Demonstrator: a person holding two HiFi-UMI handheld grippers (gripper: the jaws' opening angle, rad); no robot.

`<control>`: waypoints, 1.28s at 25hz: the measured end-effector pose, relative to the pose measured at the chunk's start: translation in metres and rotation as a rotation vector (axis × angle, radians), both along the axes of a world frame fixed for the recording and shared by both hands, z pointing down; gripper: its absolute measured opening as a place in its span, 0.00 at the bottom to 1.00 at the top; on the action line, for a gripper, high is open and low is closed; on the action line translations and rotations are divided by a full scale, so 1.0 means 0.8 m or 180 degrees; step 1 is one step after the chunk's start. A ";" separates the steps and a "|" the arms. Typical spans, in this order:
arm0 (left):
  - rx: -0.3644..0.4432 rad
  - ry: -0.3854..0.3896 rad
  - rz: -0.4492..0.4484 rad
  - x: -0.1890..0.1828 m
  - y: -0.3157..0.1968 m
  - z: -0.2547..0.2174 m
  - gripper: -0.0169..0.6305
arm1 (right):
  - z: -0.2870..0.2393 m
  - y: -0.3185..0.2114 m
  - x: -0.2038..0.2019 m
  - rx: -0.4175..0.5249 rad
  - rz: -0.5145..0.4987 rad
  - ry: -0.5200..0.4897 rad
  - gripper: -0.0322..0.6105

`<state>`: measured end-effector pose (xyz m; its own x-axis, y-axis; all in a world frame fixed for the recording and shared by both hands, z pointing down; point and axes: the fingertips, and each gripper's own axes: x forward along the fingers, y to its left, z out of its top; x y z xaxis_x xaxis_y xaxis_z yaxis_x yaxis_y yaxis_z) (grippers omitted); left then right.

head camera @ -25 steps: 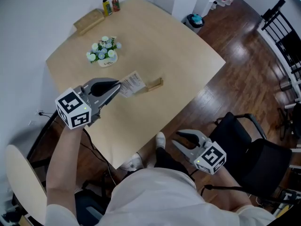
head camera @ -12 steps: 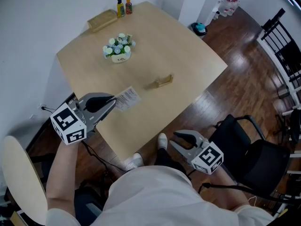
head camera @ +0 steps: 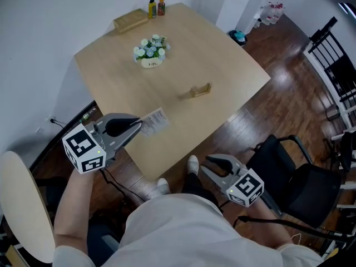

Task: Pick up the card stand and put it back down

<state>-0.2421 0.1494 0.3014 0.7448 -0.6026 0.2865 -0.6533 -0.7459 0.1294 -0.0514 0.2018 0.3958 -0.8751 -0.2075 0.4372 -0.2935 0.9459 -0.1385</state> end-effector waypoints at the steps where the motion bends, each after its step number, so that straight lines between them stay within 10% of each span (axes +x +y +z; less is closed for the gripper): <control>1: -0.0005 0.0006 0.0009 0.001 0.005 0.001 0.05 | 0.000 0.004 -0.001 0.0001 0.0005 0.0002 0.23; 19: 0.0030 0.0142 0.0088 0.003 0.045 0.002 0.05 | -0.006 0.038 0.000 0.0118 0.0096 0.0100 0.23; 32: -0.0135 0.0245 0.0214 0.042 -0.037 0.012 0.05 | 0.007 0.013 0.040 -0.0005 0.0348 0.0094 0.23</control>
<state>-0.2085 0.1199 0.3106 0.8040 -0.5390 0.2511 -0.5888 -0.7806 0.2098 -0.0197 0.2126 0.4017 -0.8340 -0.3003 0.4628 -0.3989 0.9077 -0.1299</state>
